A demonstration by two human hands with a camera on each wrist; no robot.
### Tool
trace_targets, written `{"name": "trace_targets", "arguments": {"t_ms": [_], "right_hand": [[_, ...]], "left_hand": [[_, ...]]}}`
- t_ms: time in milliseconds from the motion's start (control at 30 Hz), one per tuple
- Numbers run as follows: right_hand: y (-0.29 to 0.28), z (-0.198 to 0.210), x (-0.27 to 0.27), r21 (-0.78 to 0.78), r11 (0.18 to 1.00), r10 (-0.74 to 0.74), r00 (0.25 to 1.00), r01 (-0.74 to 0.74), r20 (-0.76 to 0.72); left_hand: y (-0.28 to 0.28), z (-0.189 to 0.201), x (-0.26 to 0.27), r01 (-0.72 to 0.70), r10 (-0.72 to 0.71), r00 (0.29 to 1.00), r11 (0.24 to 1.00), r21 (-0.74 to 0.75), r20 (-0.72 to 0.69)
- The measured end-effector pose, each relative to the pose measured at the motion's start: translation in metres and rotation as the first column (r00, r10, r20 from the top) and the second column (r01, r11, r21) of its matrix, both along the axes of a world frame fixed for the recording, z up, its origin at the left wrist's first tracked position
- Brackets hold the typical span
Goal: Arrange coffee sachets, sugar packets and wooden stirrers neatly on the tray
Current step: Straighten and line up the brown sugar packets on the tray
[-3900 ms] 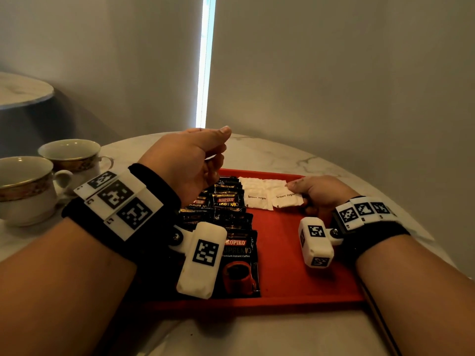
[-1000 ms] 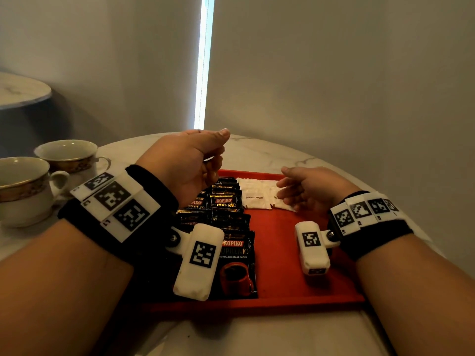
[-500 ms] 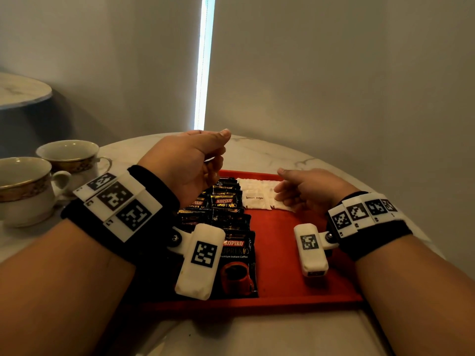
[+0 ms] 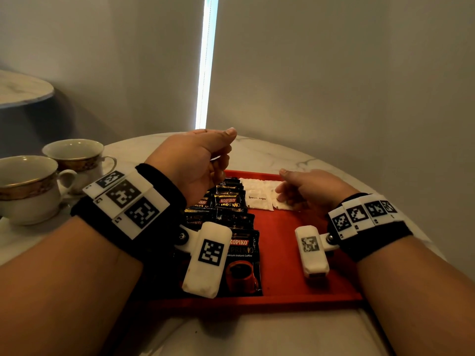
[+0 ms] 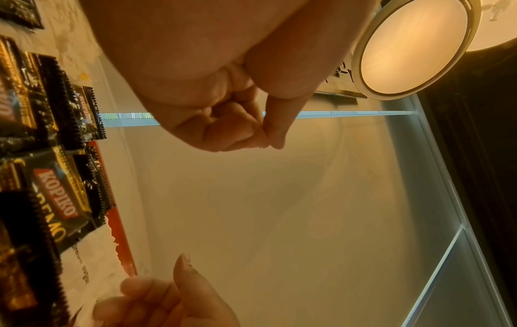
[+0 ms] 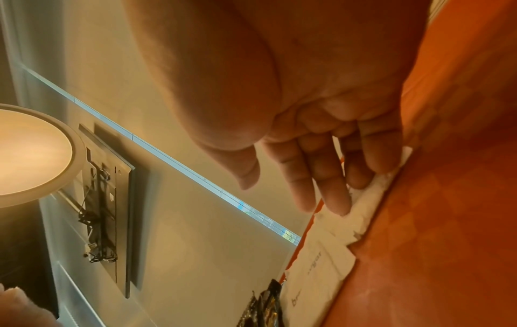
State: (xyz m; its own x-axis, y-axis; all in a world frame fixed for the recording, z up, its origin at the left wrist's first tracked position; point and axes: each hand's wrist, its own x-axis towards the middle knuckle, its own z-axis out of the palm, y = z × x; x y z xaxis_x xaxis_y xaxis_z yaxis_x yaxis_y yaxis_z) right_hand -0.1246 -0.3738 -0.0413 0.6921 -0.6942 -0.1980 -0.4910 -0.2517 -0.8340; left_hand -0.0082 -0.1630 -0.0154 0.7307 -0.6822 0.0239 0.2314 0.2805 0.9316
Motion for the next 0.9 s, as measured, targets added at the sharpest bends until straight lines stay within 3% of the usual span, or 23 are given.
{"name": "trace_targets", "arguments": {"t_ms": [233,333,533,767,900], "right_hand": [[0.019,0.035,-0.018,-0.154,0.984,-0.065,0.989,0.086,0.133],[0.025,0.054,-0.046,-0.224,0.972,-0.047,0.994,0.069,0.102],[0.002,0.075,-0.127,-0.41,0.912,-0.101,0.967,-0.004,-0.235],[-0.002,0.056,-0.211,-0.461,0.865,-0.14,0.785,-0.199,-0.603],[0.005,0.041,-0.225,-0.489,0.818,-0.148,0.711,-0.303,-0.688]], "left_hand": [[0.002,0.004,-0.004,0.029,-0.029,0.999,0.999,-0.015,-0.043],[0.003,0.006,-0.009,0.05,-0.051,0.997,0.998,-0.028,-0.057],[-0.003,0.003,-0.025,0.115,-0.118,0.992,0.992,-0.05,-0.046],[-0.012,-0.005,-0.034,0.141,-0.143,0.989,0.989,-0.054,-0.029],[-0.014,-0.009,-0.033,0.155,-0.155,0.988,0.987,-0.038,-0.009]]}}
